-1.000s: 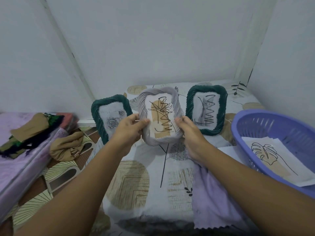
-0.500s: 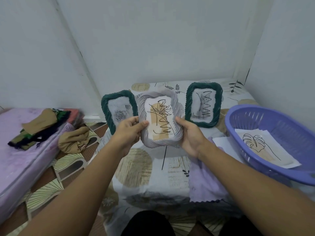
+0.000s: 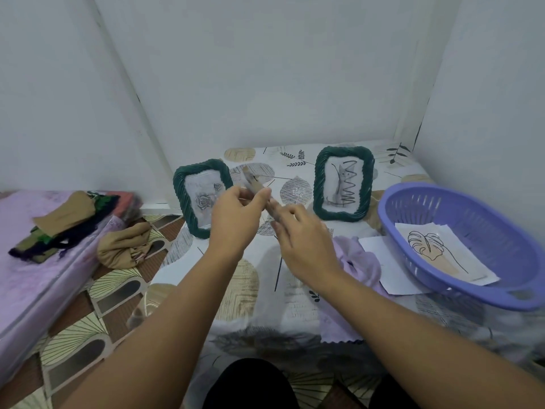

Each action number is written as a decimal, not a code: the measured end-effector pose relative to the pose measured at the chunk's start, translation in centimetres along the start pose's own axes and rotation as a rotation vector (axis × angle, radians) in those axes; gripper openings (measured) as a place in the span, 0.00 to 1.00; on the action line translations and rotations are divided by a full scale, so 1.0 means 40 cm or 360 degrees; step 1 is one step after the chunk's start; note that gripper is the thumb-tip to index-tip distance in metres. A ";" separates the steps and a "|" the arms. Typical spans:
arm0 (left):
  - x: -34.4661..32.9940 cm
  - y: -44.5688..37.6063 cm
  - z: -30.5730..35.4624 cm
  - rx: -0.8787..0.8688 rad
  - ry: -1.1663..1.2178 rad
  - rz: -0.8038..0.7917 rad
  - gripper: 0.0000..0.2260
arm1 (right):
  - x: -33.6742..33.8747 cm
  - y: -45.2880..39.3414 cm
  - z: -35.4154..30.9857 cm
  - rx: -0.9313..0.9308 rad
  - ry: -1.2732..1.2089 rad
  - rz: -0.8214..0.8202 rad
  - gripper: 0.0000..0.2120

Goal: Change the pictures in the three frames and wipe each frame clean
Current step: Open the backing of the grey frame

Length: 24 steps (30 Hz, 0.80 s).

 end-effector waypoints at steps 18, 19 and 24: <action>-0.004 -0.020 -0.322 0.0797 -0.0020 -0.0374 0.12 | -0.099 0.036 0.193 -0.0506 0.0331 -0.0743 0.33; -0.003 -0.030 -0.334 0.0691 -0.0144 -0.0363 0.14 | -0.105 0.040 0.198 -0.0525 0.0309 -0.0753 0.32; -0.012 -0.073 -0.370 0.0071 -0.0911 -0.0310 0.16 | -0.114 0.066 0.203 -0.0497 0.0428 -0.0694 0.28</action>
Point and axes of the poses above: each hand's wrist, its own y-axis away from the middle knuckle, its own x-axis out of the back of the hand, z = x × y, the point moved 6 cm from there along -y, towards the middle knuckle, and after that the axes turned 14 degrees about z, right-handed, at the moved point
